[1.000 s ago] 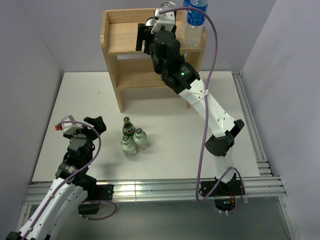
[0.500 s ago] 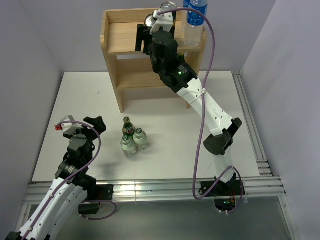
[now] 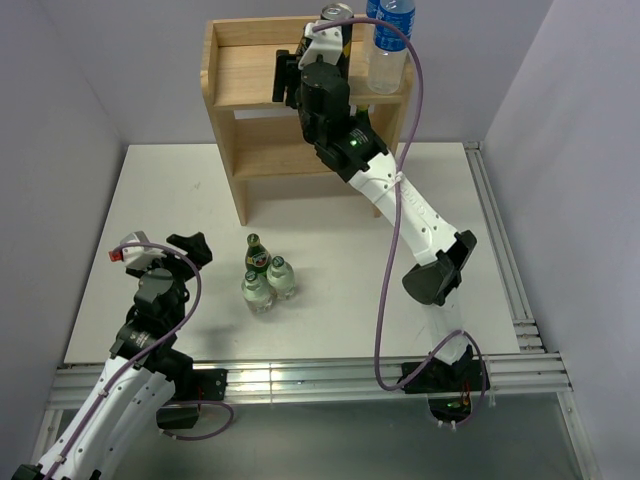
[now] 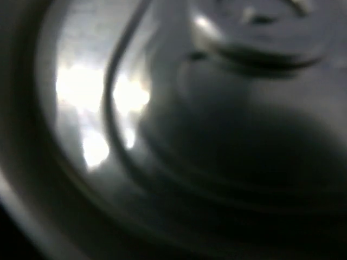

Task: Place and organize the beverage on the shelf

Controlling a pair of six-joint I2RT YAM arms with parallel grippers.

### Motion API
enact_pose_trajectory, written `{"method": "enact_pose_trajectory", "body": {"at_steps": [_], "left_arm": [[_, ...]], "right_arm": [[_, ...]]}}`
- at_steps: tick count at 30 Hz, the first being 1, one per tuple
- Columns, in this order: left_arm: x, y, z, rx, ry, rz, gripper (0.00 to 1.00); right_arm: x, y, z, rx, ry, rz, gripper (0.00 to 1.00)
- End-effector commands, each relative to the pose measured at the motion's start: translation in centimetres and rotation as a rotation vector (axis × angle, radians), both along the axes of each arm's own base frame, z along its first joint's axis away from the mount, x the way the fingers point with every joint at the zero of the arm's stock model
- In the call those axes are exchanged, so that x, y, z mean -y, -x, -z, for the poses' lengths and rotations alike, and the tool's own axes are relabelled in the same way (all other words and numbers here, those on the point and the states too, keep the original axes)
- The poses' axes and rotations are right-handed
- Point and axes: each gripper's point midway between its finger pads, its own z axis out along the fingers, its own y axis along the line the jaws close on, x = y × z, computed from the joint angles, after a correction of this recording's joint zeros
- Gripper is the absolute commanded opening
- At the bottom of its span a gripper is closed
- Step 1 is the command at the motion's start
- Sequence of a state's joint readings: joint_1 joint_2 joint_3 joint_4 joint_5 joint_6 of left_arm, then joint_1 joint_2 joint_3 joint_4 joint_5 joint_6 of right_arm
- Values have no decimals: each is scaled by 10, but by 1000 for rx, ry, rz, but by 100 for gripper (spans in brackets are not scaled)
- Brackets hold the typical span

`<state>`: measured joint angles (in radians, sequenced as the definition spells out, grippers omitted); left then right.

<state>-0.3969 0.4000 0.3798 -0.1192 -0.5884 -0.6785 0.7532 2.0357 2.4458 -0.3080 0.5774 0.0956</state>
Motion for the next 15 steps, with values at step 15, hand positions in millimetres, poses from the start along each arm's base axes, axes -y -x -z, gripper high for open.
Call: {"method": "enact_pose_trajectory", "body": {"at_steps": [15], "left_arm": [[4, -1, 1, 9, 20, 12, 99]], "right_arm": [[-4, -18, 7, 14, -34, -7, 70]]}}
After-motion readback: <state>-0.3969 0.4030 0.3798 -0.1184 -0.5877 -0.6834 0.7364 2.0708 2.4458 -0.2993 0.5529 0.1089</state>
